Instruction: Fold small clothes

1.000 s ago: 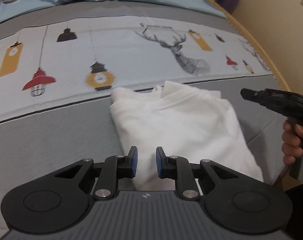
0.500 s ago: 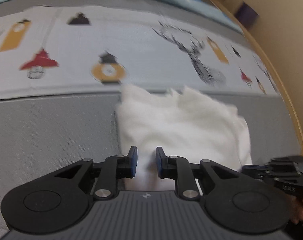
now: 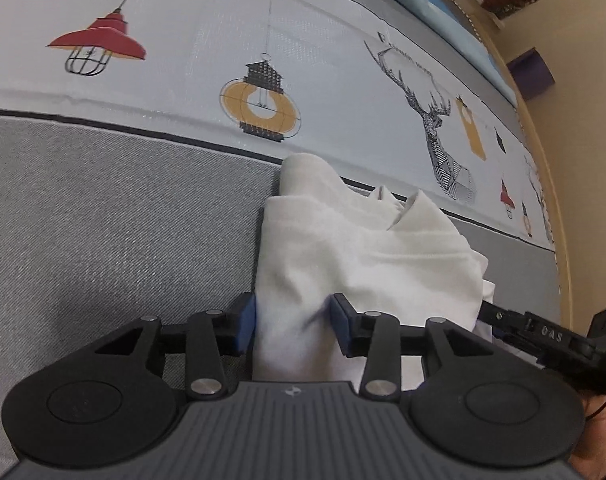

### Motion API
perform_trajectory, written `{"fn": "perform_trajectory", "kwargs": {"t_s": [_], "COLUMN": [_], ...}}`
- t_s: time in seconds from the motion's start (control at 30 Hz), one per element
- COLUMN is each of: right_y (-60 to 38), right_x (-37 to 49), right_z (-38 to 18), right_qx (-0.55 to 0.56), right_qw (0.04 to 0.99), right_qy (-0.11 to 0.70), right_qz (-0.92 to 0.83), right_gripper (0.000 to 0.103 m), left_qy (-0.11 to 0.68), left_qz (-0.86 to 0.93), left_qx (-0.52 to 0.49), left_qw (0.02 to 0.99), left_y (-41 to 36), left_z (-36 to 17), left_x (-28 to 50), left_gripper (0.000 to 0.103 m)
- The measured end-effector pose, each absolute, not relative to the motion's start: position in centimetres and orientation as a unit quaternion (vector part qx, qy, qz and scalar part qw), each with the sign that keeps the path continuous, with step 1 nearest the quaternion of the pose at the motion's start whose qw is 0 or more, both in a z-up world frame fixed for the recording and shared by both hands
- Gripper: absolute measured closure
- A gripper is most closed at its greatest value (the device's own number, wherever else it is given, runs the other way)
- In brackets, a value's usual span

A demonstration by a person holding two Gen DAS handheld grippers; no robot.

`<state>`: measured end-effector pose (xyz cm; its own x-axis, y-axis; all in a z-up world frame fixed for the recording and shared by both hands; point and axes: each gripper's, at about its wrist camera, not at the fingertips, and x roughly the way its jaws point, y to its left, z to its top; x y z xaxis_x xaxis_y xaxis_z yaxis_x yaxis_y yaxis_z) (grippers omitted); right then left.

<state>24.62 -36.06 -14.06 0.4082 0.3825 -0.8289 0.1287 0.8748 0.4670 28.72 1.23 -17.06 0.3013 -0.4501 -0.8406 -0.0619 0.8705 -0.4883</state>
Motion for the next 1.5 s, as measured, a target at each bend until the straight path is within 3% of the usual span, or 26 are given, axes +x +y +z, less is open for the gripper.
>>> {"fn": "perform_trajectory", "kwargs": {"t_s": [0.07,0.13,0.33,0.43,0.57,0.67,0.77,0.87,0.93,1.03,1.2,1.3,1.43,1.5], "right_y": [-35.5,-35.3,-34.5,-34.2,-34.5,-33.8,-32.4,-32.6,-33.9,-34.1,-33.7,-33.6,-34.2,-34.7], "right_x": [24.9,25.1,24.9,24.7,23.6,23.0,22.3,21.5,21.4,20.7,19.7,18.6,16.2,14.4], "right_z": [-13.7,-13.2,-8.5,-7.5,-6.5,-6.8,-9.8,-11.6,-10.5,-10.3,-11.2,-10.4,-7.2,-4.4], "right_qx": [0.238,0.240,0.253,0.205,0.194,0.169,0.105,0.055,0.100,0.088,0.059,0.018,-0.005,0.018], "right_qw": [0.809,0.816,0.878,0.903,0.908,0.891,0.838,0.827,0.828,0.826,0.801,0.805,0.832,0.862], "right_qy": [0.531,0.520,0.391,0.374,0.365,0.401,0.510,0.544,0.535,0.540,0.579,0.581,0.548,0.501], "right_qz": [0.078,0.077,0.110,0.040,0.069,0.133,0.164,0.135,0.133,0.136,0.139,0.120,0.081,0.067], "right_gripper": [0.083,0.088,0.089,0.072,0.070,0.070,0.071,0.047,0.054,0.056,0.054,0.054,0.054,0.054], "left_qy": [0.573,0.559,0.459,0.406,0.412,0.445,0.495,0.545,0.542,0.531,0.589,0.567,0.538,0.507], "left_qz": [-0.137,-0.141,-0.128,-0.097,-0.142,-0.214,-0.260,-0.240,-0.232,-0.252,-0.224,-0.218,-0.186,-0.170], "left_qx": [-0.197,-0.179,-0.181,-0.176,-0.187,-0.137,-0.069,0.003,-0.027,-0.075,0.071,0.113,0.122,0.124], "left_qw": [0.783,0.797,0.860,0.892,0.880,0.859,0.826,0.803,0.808,0.806,0.774,0.787,0.813,0.836], "left_y": [0.7,0.7,2.3,3.4,3.3,0.7,-2.6,-4.7,-4.5,-3.8,-5.9,-7.2,-7.0,-6.3], "left_z": [-16.7,-15.8,-11.0,-8.8,-8.2,-8.7,-10.6,-13.2,-12.1,-10.7,-14.2,-12.5,-9.3,-7.3], "left_x": [28.9,28.9,28.5,27.8,27.0,25.6,24.4,23.1,22.9,22.2,19.8,17.8,14.9,13.1], "left_gripper": [0.090,0.094,0.097,0.096,0.096,0.096,0.092,0.094,0.094,0.092,0.095,0.090,0.051,0.041]}}
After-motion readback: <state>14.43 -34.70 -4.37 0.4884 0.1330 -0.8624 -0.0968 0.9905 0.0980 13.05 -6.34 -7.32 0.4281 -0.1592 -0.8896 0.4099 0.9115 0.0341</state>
